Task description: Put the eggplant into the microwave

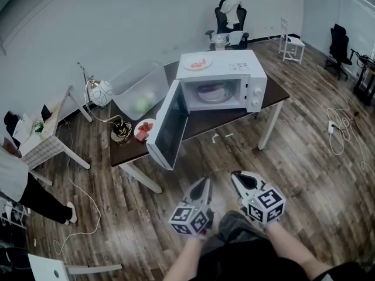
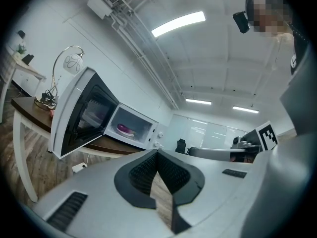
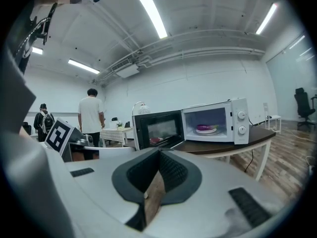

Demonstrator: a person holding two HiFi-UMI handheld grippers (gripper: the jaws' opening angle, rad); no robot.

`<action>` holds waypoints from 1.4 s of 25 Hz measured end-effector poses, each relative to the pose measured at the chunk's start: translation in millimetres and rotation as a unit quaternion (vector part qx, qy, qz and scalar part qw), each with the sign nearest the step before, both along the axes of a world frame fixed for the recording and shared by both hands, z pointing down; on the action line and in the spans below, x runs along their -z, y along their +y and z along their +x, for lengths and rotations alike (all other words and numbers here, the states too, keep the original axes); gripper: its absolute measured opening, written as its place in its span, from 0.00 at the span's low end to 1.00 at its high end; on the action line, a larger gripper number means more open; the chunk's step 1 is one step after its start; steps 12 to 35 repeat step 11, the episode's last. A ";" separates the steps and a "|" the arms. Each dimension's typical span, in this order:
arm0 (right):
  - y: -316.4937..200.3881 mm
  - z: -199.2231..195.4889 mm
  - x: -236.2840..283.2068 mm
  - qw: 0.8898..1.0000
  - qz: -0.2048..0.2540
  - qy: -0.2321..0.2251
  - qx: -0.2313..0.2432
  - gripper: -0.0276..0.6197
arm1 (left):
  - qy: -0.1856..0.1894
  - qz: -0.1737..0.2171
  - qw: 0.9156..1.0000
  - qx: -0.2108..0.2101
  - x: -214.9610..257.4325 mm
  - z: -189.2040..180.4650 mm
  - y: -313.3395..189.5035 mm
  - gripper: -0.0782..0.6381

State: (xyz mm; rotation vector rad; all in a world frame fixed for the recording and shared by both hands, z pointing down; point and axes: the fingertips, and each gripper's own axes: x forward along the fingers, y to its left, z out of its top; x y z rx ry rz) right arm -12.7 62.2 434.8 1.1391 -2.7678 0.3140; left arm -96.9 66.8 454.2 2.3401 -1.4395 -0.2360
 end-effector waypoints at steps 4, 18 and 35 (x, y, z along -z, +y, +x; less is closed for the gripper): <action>-3.6 2.6 2.4 1.000 -0.001 -0.001 -0.003 0.04 | 0.004 -0.001 1.000 0.000 0.2 2.0 -3.5 0.11; -11.0 7.3 -2.0 1.000 -0.005 -0.001 -0.010 0.04 | 0.007 -0.003 1.000 -0.013 -1.9 9.5 -11.9 0.11; -11.0 7.3 -2.0 1.000 -0.005 -0.001 -0.010 0.04 | 0.007 -0.003 1.000 -0.013 -1.9 9.5 -11.9 0.11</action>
